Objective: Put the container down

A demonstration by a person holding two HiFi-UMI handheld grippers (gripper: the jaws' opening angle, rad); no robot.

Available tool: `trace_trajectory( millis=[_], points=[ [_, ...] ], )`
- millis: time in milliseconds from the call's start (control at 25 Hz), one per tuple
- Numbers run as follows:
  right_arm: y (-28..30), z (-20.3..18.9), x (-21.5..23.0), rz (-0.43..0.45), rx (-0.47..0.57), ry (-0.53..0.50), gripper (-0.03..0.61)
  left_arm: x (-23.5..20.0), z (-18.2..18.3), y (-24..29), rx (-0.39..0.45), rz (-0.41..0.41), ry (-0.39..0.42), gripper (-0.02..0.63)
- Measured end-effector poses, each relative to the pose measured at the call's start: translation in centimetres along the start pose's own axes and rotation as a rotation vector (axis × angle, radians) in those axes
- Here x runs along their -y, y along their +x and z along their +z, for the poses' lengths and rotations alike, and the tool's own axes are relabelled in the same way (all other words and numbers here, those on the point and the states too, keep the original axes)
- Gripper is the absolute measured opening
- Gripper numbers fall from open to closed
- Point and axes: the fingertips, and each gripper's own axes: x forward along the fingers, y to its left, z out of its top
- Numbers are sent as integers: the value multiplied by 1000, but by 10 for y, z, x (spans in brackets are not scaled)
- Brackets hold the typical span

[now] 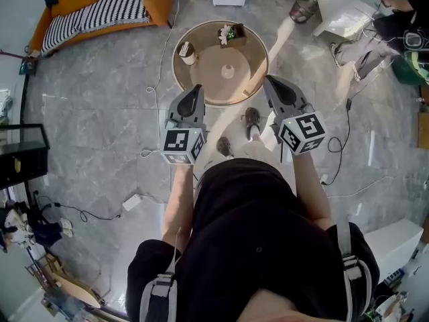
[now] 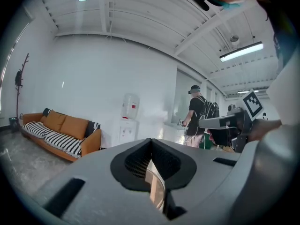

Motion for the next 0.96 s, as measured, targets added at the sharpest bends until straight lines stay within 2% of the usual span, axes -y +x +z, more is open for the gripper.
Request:
trace_trajectory(
  millis=[960],
  points=[
    [-15,-9,-8,0,-28,15,3,12,-9,-7,-31,-21,29,20]
  ],
)
